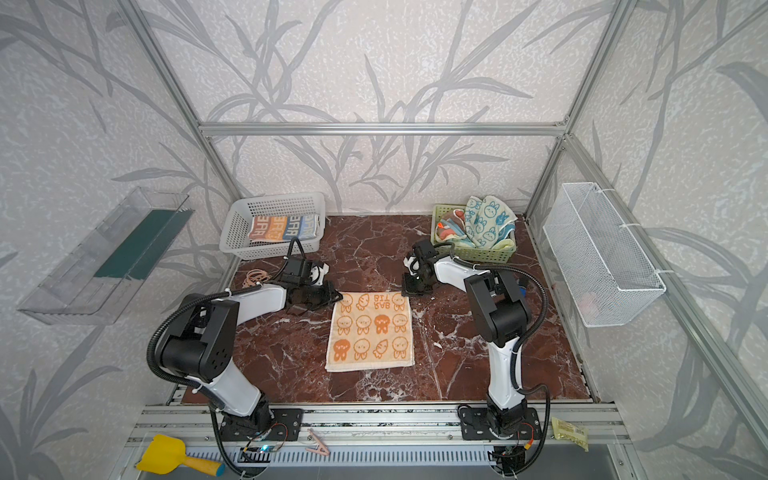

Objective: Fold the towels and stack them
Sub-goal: 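Grasp the far folded edge of the towel with both grippers, then lift the far edge with both grippers and fold it toward the robot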

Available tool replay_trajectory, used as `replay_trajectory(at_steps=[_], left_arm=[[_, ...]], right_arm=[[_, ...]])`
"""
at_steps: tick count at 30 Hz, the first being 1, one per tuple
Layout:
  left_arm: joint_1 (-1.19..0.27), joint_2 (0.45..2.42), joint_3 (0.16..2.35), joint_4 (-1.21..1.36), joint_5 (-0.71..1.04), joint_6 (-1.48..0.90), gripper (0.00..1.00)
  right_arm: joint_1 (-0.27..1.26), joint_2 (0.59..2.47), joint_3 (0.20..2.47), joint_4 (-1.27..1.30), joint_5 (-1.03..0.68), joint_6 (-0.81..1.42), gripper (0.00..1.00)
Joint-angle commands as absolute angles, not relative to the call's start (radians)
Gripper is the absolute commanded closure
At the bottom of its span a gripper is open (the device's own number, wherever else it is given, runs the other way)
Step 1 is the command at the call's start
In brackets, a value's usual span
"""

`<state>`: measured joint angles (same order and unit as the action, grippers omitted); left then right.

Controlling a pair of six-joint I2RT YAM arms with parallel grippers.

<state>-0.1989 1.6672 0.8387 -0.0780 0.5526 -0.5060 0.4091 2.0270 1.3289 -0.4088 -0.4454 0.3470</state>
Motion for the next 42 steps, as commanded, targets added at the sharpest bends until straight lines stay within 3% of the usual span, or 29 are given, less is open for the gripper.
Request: replay_trajectory(at_steps=[1, 19, 30, 42], left_arm=[[-0.193, 1.590, 0.872, -0.107, 0.559, -0.470, 1.00], [-0.195, 1.263, 0.774, -0.036, 0.530, -0.436, 1.00], [-0.203, 1.173, 0.714, 0.023, 0.557, -0.428, 1.00], [-0.368, 0.868, 0.703, -0.040, 0.498, -0.242, 1.00]], right_arm=[[0.395, 1.967, 1.350, -0.422, -0.443, 0.335, 1.00], [0.395, 1.605, 1.213, -0.339, -0.400, 0.313, 1.00], [0.406, 1.499, 1.147, -0.318, -0.391, 0.314, 1.00], [0.525, 1.136, 1.125, -0.523, -0.207, 0.304, 1.00]])
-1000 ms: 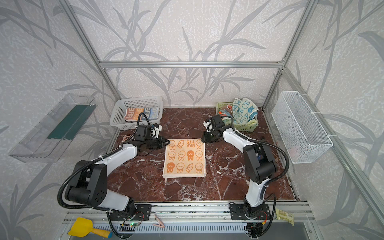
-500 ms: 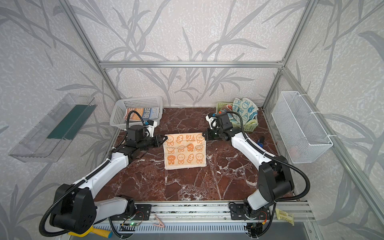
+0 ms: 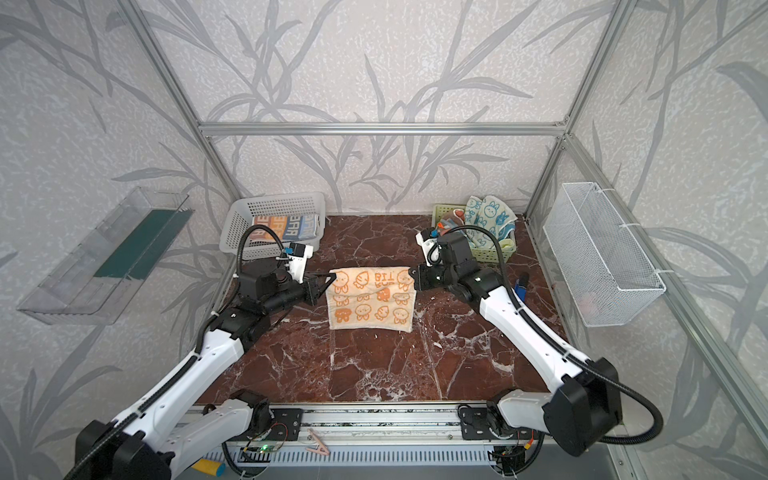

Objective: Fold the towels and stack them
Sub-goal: 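Lift the far edge with both grippers and fold it toward the robot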

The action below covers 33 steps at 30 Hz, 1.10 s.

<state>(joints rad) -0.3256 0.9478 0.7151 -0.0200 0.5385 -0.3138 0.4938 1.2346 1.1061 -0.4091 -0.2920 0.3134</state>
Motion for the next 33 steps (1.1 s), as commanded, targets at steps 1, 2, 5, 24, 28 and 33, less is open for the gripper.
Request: replay_trajectory(at_steps=[1, 2, 5, 24, 28, 33], left_arm=[[-0.384, 0.839, 0.703, -0.053, 0.484, -0.240, 1.00], [-0.401, 0.808, 0.702, -0.070, 0.471, -0.240, 1.00], [-0.423, 0.734, 0.696, -0.101, 0.451, -0.278, 1.00], [-0.250, 1.307, 0.608, 0.435, 0.494, -0.456, 1.00], [-0.210, 1.452, 0.646, 0.565, 0.520, -0.448, 1.00], [-0.193, 1.490, 0.643, 0.600, 0.522, -0.451, 1.00]], right_arm=[[0.541, 1.099, 1.126, -0.552, -0.186, 0.305, 1.00], [0.556, 1.060, 1.124, -0.579, -0.164, 0.310, 1.00], [0.586, 0.964, 1.111, -0.642, -0.129, 0.340, 1.00], [0.388, 1.521, 1.024, -0.086, -0.277, 0.222, 1.00], [0.368, 1.714, 1.173, -0.140, -0.315, 0.161, 1.00], [0.367, 1.729, 1.161, -0.111, -0.327, 0.147, 1.00]])
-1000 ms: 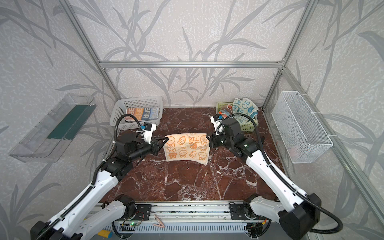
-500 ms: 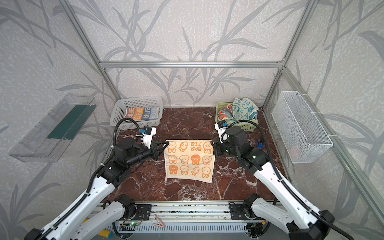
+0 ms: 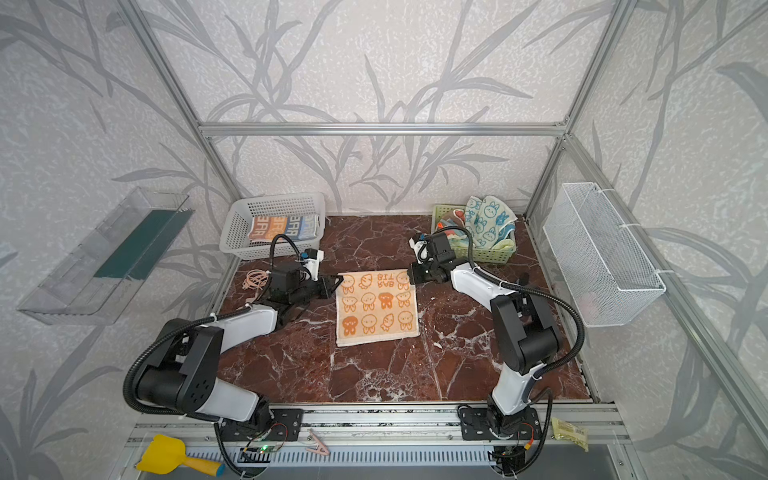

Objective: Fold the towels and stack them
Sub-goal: 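Lift the far edge with both grippers and fold it toward the robot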

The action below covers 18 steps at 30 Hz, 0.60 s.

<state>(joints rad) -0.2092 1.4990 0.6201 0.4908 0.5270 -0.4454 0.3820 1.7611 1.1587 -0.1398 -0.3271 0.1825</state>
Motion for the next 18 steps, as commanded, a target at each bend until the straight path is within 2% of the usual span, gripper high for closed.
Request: replay_trajectory(at_steps=[1, 9, 18], left_arm=[[-0.193, 1.487, 0.634, 0.594, 0.522, -0.453, 1.00], [-0.195, 1.434, 0.514, 0.465, 0.529, -0.463, 1.00], [-0.195, 1.348, 0.351, 0.509, 0.508, -0.452, 1.00]], right_arm=[[0.368, 1.720, 1.147, -0.111, -0.333, 0.149, 1.00], [0.368, 1.614, 0.970, -0.098, -0.377, 0.194, 1.00], [0.374, 1.549, 0.835, -0.056, -0.408, 0.248, 1.00]])
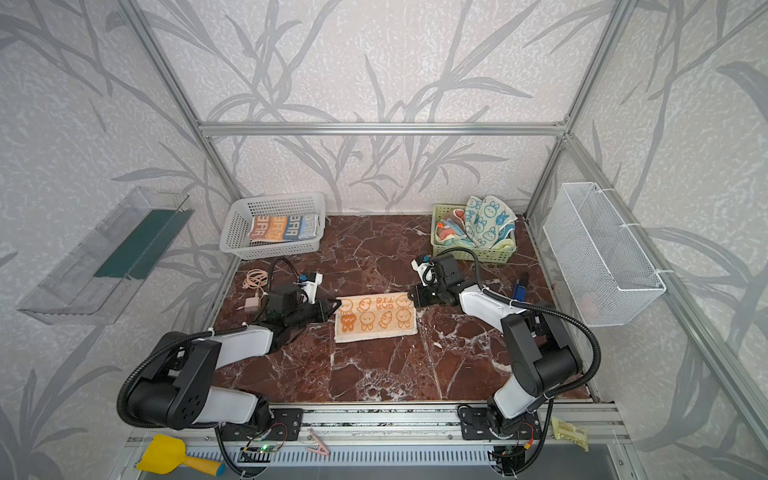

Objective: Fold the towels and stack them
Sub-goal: 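Lift the far edge with both grippers and fold it toward the robot, then lay the folded edge down and open both grippers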

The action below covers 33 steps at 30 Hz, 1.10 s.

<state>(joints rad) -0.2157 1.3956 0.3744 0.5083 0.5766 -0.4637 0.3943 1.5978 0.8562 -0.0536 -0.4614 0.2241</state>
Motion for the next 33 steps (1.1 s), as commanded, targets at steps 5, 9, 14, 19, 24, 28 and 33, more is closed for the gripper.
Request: replay_trajectory(at_steps=[5, 9, 14, 19, 24, 28, 33], left_arm=[[-0.195, 1.307, 0.311, 0.489, 0.497, -0.436, 1.00], [-0.195, 1.297, 0.281, 0.490, 0.488, -0.444, 0.77], [-0.196, 1.222, 0.259, 0.440, 0.503, -0.463, 0.56], [-0.201, 0.988, 0.251, 0.261, 0.417, -0.440, 0.57], [-0.212, 0.909, 0.348, 0.116, 0.328, -0.450, 0.61], [-0.225, 1.039, 0.475, -0.018, 0.306, -0.508, 0.59], [-0.227, 1.226, 0.591, -0.144, 0.400, -0.594, 0.53]], right_arm=[[0.389, 1.545, 0.801, -0.064, -0.417, 0.255, 1.00], [0.393, 1.570, 0.779, -0.053, -0.426, 0.247, 0.94], [0.393, 1.550, 0.784, -0.077, -0.472, 0.229, 0.61], [0.393, 1.431, 0.794, -0.146, -0.466, 0.194, 0.53], [0.394, 1.414, 0.820, -0.200, -0.400, 0.190, 0.53], [0.397, 1.477, 0.857, -0.247, -0.373, 0.237, 0.53], [0.400, 1.548, 0.886, -0.315, -0.335, 0.289, 0.52]])
